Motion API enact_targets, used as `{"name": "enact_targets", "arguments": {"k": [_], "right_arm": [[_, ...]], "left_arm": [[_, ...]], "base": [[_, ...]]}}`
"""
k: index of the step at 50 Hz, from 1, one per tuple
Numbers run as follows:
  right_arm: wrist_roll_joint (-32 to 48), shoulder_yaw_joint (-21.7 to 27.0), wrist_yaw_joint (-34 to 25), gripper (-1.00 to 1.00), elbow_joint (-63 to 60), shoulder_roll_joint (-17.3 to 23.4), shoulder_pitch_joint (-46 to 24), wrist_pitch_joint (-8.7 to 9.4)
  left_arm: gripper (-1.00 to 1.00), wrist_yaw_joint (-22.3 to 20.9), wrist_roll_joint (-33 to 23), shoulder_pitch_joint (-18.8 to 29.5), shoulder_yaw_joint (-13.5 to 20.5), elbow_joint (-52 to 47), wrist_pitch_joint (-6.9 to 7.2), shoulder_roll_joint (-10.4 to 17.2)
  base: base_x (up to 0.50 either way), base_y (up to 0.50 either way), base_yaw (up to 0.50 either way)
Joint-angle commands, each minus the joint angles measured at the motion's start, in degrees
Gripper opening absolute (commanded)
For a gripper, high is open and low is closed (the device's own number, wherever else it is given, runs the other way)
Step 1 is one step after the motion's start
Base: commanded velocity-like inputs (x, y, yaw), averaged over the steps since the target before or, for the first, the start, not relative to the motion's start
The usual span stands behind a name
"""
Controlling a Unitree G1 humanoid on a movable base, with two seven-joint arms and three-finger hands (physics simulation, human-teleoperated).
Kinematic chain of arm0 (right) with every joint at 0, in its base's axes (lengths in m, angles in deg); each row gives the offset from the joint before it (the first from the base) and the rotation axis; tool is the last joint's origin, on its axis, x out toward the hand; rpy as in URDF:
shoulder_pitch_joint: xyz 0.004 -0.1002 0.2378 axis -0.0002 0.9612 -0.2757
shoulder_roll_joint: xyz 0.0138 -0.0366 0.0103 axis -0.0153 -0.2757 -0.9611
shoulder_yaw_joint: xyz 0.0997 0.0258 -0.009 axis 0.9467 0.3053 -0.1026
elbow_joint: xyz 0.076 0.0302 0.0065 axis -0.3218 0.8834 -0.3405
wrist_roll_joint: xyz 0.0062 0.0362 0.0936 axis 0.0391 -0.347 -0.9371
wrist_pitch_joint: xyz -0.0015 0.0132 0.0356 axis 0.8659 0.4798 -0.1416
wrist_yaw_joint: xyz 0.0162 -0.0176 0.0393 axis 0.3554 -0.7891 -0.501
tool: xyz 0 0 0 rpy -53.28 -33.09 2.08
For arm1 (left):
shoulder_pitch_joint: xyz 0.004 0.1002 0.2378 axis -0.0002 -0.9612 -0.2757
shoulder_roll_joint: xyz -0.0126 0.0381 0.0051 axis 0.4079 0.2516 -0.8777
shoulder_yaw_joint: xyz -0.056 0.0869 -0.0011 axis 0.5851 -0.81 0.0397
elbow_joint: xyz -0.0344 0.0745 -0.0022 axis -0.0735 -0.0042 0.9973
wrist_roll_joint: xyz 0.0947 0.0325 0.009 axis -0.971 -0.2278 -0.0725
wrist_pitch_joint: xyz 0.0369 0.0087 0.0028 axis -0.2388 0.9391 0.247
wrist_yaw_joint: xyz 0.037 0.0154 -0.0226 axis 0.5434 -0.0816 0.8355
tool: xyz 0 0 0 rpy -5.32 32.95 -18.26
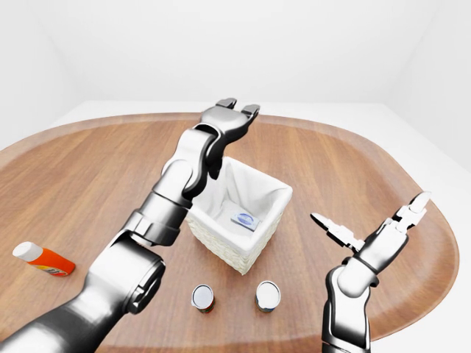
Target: Pick up the alphabet soup and the cream cheese box, and put them in the basket.
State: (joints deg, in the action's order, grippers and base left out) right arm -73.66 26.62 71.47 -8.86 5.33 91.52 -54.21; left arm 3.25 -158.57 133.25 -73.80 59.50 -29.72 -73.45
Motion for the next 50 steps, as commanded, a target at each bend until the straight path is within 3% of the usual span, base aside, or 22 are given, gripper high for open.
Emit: {"name": "enact_targets", "arguments": {"k": [1, 7, 13, 21, 32, 41, 50], "right_arm": [[0.1, 0.0, 0.0, 1.0, -0.1, 0.0, -0.1, 0.0], [0.0, 0.1, 0.0, 1.0, -0.1, 0.1, 0.0, 0.0], [0.1, 0.1, 0.0, 1.0, 0.1, 0.0, 0.1, 0.0], [0.3, 0.0, 0.0, 1.0, 0.2, 0.0, 0.1, 0.0], [0.5, -0.1, 0.0, 1.0, 0.7, 0.0, 0.0, 0.0], [0.6, -0.1, 0.0, 1.0, 0.4, -0.1, 0.1, 0.0], [0.8, -0.2, 0.0, 1.0, -0.5, -0.2, 0.4, 0.0]], "left_arm": [[1.0, -3.0, -1.1, -4.0, 1.0, -13.4, 0.0, 0.6], [1.0, -5.2, 0.1, -5.8, 1.5, -19.1, 0.0, 0.5], [1.0, -2.2, 2.7, -9.6, 2.3, -26.5, 0.0, 0.7], [1.0, 0.4, 6.2, -14.2, 3.5, -33.9, 0.0, 3.1], [1.0, 1.9, 13.0, -13.8, 6.2, -39.6, 0.0, 8.4], [1.0, 1.9, 15.4, -15.7, 8.5, -47.7, 0.0, 13.1], [1.0, -1.0, 18.3, -17.5, 11.1, -53.8, 0.0, 17.6]], "base": [[0.0, 0.0, 0.0], [0.0, 0.0, 0.0], [0.0, 0.0, 0.0], [0.0, 0.0, 0.0], [0.0, 0.0, 0.0], [0.0, 0.0, 0.0], [0.0, 0.0, 0.0]]}}
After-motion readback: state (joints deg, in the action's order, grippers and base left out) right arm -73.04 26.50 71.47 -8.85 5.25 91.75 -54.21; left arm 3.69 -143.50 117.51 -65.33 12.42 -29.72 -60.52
